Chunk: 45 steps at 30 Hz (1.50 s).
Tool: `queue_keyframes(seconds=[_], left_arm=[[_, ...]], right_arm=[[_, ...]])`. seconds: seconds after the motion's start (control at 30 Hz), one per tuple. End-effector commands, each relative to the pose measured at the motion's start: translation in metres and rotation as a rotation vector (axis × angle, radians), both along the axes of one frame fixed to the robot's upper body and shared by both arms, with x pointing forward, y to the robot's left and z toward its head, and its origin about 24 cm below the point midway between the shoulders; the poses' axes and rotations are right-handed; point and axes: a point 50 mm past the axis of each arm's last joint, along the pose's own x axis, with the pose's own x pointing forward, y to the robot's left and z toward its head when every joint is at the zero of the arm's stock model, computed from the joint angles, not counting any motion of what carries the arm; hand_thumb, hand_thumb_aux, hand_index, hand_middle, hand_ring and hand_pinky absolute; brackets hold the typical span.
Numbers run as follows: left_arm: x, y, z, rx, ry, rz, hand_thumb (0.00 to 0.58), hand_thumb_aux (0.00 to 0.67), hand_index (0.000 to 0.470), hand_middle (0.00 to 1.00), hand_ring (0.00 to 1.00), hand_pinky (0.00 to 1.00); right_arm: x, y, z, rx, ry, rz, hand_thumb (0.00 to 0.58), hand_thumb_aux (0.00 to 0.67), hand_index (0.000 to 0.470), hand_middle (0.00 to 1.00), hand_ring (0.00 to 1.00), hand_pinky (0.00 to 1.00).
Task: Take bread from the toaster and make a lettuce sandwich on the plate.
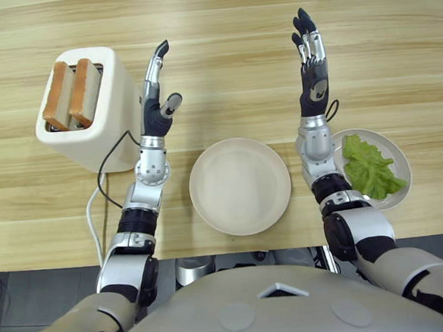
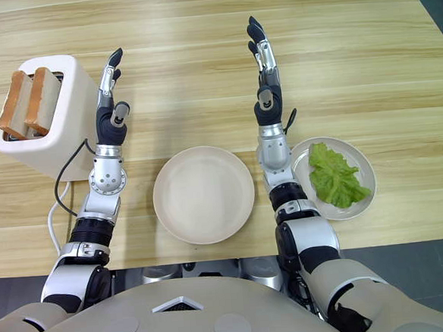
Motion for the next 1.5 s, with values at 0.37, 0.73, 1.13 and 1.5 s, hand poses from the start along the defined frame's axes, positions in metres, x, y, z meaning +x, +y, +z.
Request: queue_keyframes(seconds=[0.37, 0.73, 1.13, 1.5], left_arm=[[0.002, 0.002, -0.002, 0.008, 0.014, 0.002, 0.0, 0.0, 0.0, 0.0, 0.0, 0.0], [-0.029, 0.054, 0.086, 0.719, -0.037, 0.318, 0.0, 0.0, 0.0, 0.0, 0.0, 0.0], [-0.049, 0.144, 0.068, 0.805, 0.345, 0.743, 0.0, 0.0, 0.0, 0.0, 0.0, 0.0], [-0.054, 0.161, 0.054, 0.721, 0.422, 0.846, 0.0, 0.0, 0.0, 0.0, 0.0, 0.0]], right_arm=[[0.002, -0.003, 0.0, 0.01, 0.007, -0.012, 0.0, 0.0, 0.0, 0.0, 0.0, 0.0], [0.001, -0.004, 0.0, 0.036, 0.01, -0.019, 0.0, 0.0, 0.0, 0.0, 0.0, 0.0], [0.003, -0.001, 0.001, 0.036, 0.016, -0.005, 0.0, 0.0, 0.0, 0.0, 0.0, 0.0], [0.002, -0.003, 0.0, 0.034, 0.015, -0.008, 0.0, 0.0, 0.0, 0.0, 0.0, 0.0]])
